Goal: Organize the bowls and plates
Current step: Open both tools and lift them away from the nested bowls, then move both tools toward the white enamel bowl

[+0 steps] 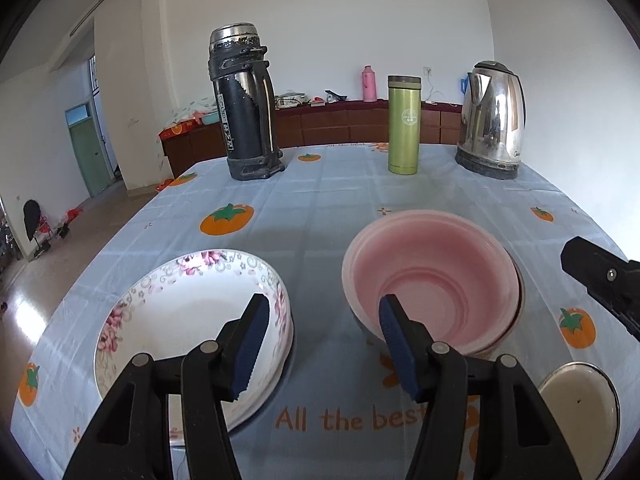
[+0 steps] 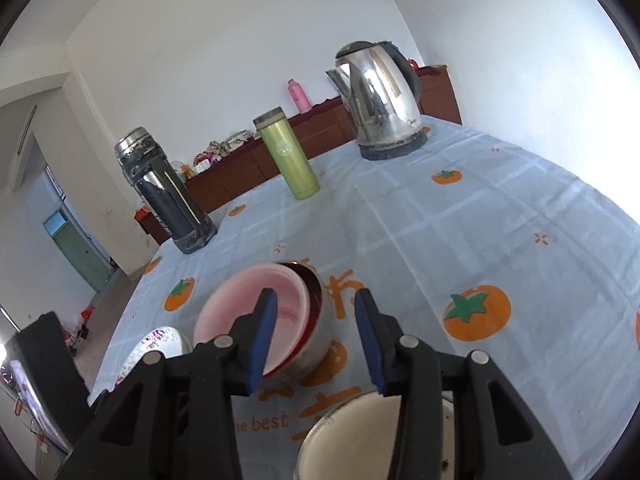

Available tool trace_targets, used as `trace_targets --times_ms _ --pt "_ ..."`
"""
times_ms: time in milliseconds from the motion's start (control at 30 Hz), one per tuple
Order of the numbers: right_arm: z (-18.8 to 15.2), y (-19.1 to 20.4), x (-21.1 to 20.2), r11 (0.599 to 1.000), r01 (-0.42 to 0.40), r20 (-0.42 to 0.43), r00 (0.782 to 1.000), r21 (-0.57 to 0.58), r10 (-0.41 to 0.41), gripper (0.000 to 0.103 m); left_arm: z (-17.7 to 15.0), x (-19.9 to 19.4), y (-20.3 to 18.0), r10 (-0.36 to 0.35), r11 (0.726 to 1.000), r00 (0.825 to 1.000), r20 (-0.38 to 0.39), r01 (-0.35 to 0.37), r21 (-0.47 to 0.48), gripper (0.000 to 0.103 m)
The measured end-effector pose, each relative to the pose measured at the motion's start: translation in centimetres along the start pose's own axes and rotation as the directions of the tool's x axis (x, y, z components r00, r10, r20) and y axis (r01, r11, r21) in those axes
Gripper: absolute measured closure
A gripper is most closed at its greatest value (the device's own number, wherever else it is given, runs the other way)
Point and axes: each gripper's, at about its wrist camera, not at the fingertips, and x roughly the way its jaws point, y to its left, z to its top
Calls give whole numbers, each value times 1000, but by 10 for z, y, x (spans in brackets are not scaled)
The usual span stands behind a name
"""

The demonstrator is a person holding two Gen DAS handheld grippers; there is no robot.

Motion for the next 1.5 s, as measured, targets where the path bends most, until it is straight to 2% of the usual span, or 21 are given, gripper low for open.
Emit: trace_targets --times_ms 267,367,600,967,1200,1300,1500 --pt "-2 -9 -10 1000 8 25 1000 -11 -8 61 -1 -12 3 -29 999 999 35 30 -16 43" --pt "-4 -16 -13 1000 20 32 999 -11 -20 57 -2 -14 8 -40 998 999 35 41 -37 43" --pt "-10 -44 -27 999 43 39 998 15 -43 57 -12 -21 15 -83 992 997 5 83 -97 43" --pt "-18 -75 -40 997 70 23 997 40 -71 57 -25 -28 0 -108 993 994 -14 107 -53 43" --pt "-25 -77 -46 998 63 20 998 -3 -63 57 -30 -28 5 -119 989 992 -30 116 -87 43" --pt "-29 -79 -48 998 62 5 998 -22 -62 51 -32 -27 7 -136 986 990 -42 130 -108 43" --pt "-33 -80 -56 997 54 6 999 -60 -54 50 -36 -32 -4 -153 986 988 -29 151 -74 43"
